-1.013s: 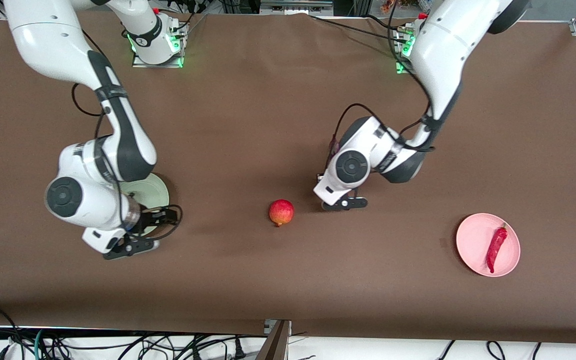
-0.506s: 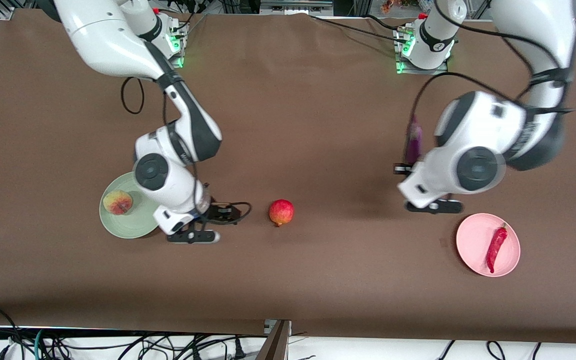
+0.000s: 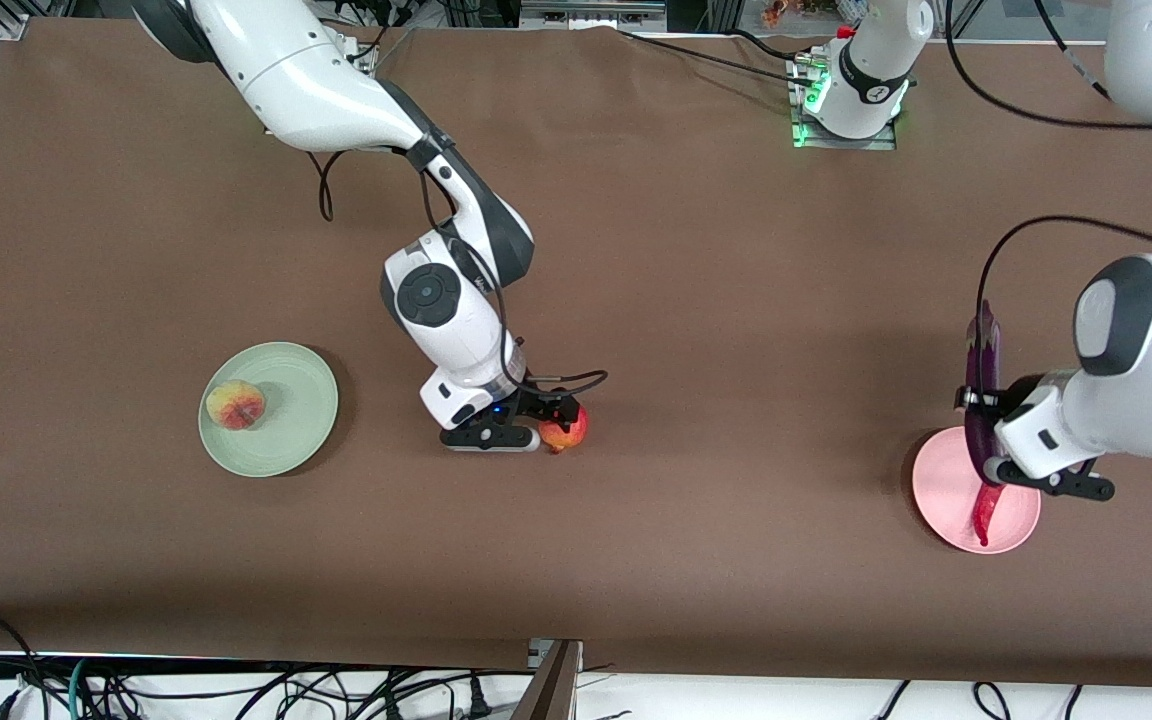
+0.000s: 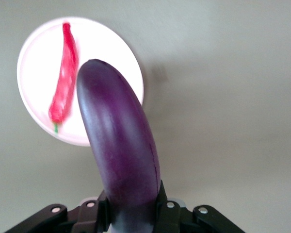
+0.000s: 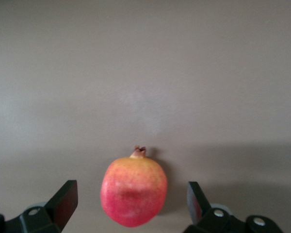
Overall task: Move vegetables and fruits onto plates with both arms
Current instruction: 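Place the eggplant on the pink plate while the right gripper grasps the pomegranate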
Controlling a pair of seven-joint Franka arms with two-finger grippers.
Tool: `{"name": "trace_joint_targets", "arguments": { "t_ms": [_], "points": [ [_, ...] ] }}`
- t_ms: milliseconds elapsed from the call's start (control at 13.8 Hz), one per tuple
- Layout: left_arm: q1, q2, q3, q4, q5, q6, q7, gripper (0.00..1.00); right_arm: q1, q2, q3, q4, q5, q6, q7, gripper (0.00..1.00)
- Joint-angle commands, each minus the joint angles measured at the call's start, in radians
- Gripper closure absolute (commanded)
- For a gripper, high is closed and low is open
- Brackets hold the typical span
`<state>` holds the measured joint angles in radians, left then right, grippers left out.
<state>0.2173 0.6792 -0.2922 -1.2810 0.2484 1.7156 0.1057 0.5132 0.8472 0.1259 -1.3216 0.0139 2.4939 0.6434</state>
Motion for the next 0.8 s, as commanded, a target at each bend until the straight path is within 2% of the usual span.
{"name": "trace_joint_targets", "arguments": {
  "t_ms": [0,145,289,434,506,579,651,723],
  "points": [
    [-0.023,0.100,0.017,0.029,0.113,0.123,0.054,0.96,0.025,0.033,-0.014,0.007,-0.012,0.062,0.018,0.00],
    [-0.036,0.176,0.085,0.051,0.161,0.188,0.087,0.96,0.034,0.050,-0.014,0.007,-0.015,0.085,0.018,0.00],
    [-0.041,0.226,0.093,0.091,0.172,0.228,0.098,0.96,0.041,0.065,-0.017,0.007,-0.037,0.103,0.018,0.00],
    [-0.049,0.237,0.103,0.083,0.227,0.228,0.103,0.95,0.042,0.082,-0.019,0.007,-0.060,0.123,0.016,0.00],
    [-0.050,0.246,0.103,0.081,0.247,0.228,0.103,0.91,0.044,0.092,-0.019,0.007,-0.061,0.140,0.016,0.00],
    [-0.050,0.247,0.103,0.080,0.247,0.228,0.103,0.69,0.050,0.095,-0.019,0.007,-0.063,0.149,0.016,0.00],
    [-0.050,0.247,0.103,0.078,0.247,0.228,0.100,0.18,0.053,0.102,-0.022,0.007,-0.063,0.154,0.016,0.00],
    [-0.058,0.241,0.103,0.078,0.247,0.228,0.103,0.00,0.054,0.107,-0.022,0.007,-0.065,0.164,0.016,0.00]
  ]
}}
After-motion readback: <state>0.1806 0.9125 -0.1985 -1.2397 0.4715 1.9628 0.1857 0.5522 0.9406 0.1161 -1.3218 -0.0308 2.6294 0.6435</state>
